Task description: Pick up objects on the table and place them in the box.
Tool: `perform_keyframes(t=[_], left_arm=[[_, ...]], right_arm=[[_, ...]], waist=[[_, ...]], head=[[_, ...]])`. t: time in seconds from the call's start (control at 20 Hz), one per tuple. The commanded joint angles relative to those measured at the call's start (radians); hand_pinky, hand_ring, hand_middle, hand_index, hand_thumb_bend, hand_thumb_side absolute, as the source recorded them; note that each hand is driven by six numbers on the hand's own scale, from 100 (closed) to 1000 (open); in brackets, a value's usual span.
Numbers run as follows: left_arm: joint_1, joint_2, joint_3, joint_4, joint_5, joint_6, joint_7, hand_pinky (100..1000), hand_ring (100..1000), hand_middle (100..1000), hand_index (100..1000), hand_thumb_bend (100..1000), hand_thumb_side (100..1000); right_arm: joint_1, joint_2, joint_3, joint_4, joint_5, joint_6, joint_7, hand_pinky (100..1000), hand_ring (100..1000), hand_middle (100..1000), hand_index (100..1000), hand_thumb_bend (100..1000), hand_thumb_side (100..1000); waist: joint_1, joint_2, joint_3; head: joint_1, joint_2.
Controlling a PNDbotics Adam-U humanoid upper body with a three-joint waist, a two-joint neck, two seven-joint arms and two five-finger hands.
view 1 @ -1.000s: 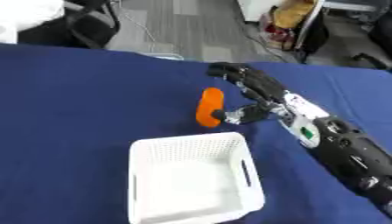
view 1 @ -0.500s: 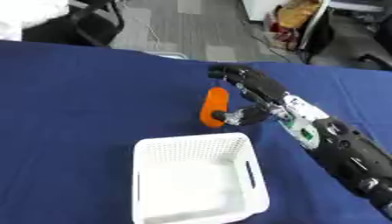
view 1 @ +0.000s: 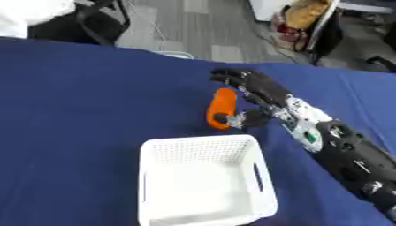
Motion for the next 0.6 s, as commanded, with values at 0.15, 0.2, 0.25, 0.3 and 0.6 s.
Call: perform_keyframes(t=[0.15,0.2,0.25,0.3,0.6], left_arm=[[-0.024,-0.007,0.001,-0.014,0.006,0.002,-0.008,895,798,882,887,182,938],[-0.025,-0.008,0.001,-0.014,0.007,0.002,-0.009,894,798,882,888,182,938],[-0.027,-0.009,0.001,-0.014,0.007,0.002,-0.009,894,798,883,888,182,938],[-0.028,-0.01,0.001,-0.014,0.007,0.002,-0.01,894,798,883,889,182,938],[-0.029,-0.01,0.001,-0.014,0.006,0.002,-0.013,894,798,883,889,182,938]], right_arm=[[-0.004,-0.024,-0.016,-0.003,0.003,0.006,-0.004,795,803,894,929,518,1000],[-0.004,-0.024,-0.017,-0.002,0.003,0.007,-0.006,770,797,890,927,515,1000],[-0.004,-0.024,-0.018,0.0,0.006,0.009,-0.009,721,779,873,921,512,1000],[-0.004,-0.023,-0.019,0.0,0.006,0.008,-0.013,690,773,867,918,512,1000],[-0.002,-0.019,-0.022,0.006,-0.018,-0.007,-0.051,392,625,791,875,521,1000]], waist=[[0.0,-0.007,0.011],[-0.002,-0.005,0.014],[-0.003,-0.003,0.016],[-0.004,-0.001,0.018],[-0.007,0.007,0.022]], head=[[-0.016,-0.015],[-0.016,-0.017],[-0.016,-0.019],[-0.016,-0.021],[-0.015,-0.021]])
